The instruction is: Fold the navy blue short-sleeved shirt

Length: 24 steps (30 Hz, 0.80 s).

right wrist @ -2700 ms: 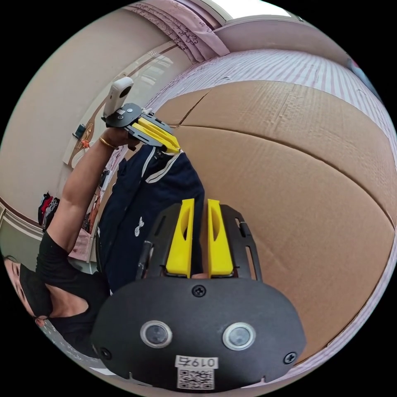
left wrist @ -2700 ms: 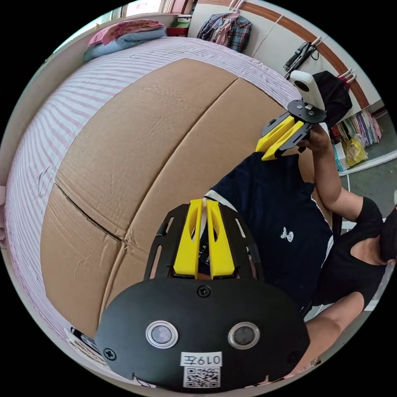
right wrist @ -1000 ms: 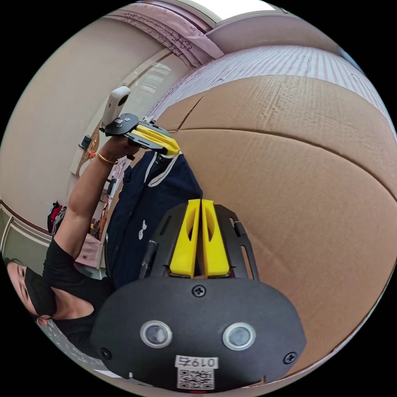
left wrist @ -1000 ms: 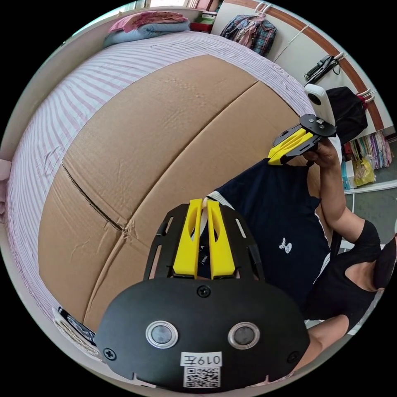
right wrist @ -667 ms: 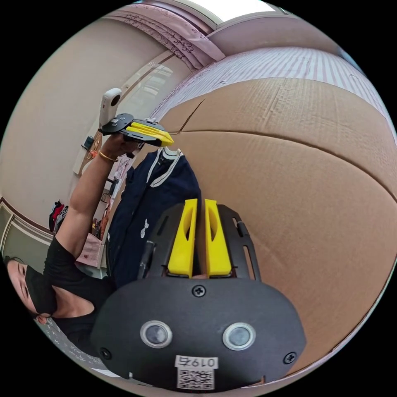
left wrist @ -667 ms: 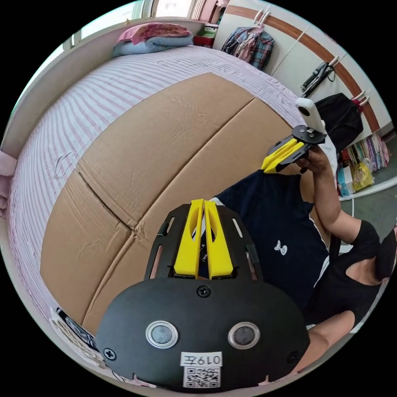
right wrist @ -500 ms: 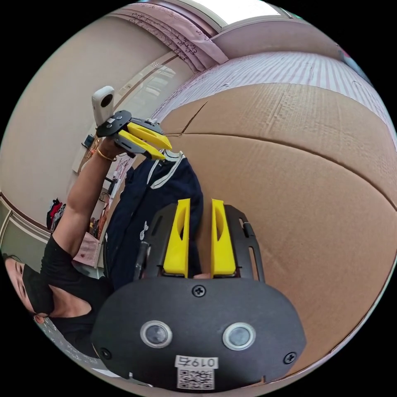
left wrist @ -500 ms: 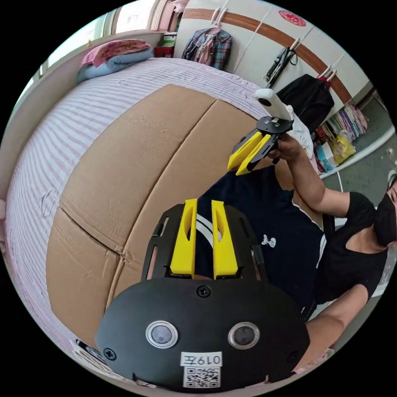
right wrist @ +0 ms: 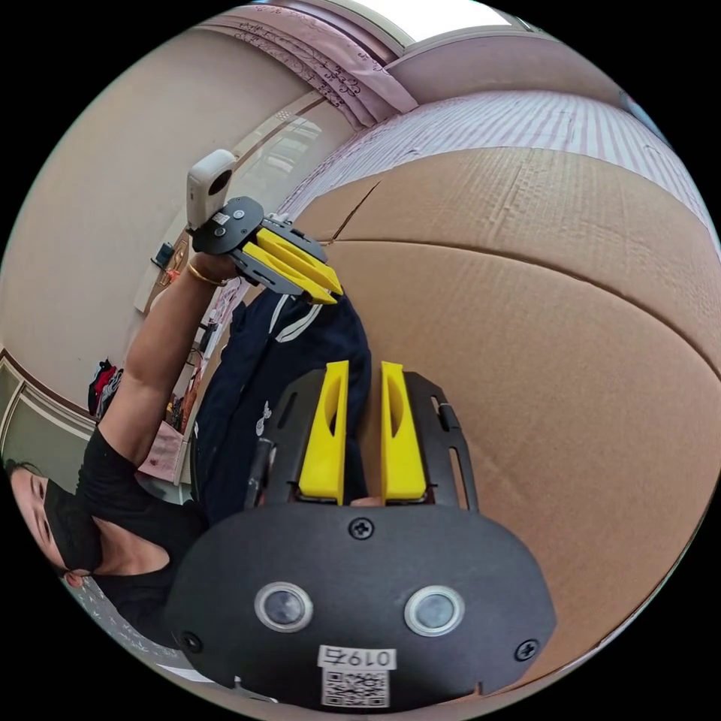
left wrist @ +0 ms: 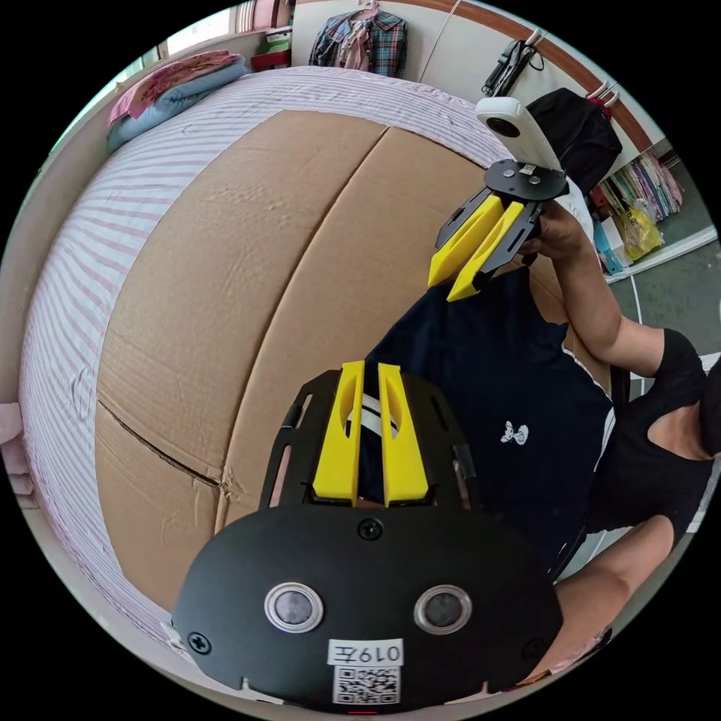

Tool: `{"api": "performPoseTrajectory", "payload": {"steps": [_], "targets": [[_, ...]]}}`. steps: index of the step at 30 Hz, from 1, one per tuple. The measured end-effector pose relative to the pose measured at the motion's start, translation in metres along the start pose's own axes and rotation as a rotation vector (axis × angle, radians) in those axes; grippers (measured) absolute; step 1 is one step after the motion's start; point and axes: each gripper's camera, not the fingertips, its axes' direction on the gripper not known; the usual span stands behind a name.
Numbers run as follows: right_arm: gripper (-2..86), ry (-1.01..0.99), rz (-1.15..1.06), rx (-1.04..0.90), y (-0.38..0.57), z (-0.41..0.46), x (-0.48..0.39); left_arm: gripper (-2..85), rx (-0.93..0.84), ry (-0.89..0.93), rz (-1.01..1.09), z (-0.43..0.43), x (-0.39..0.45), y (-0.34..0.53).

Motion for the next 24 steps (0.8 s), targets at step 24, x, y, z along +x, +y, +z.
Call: {"api": "performPoseTrajectory", "payload": {"steps": [24], "targets": [[-0.5,0.019,-0.001,-0.013,0.031,0.013,0.006,0.5,-0.030,-0.012,-0.022,0.001,0.023,-0.020]]}}
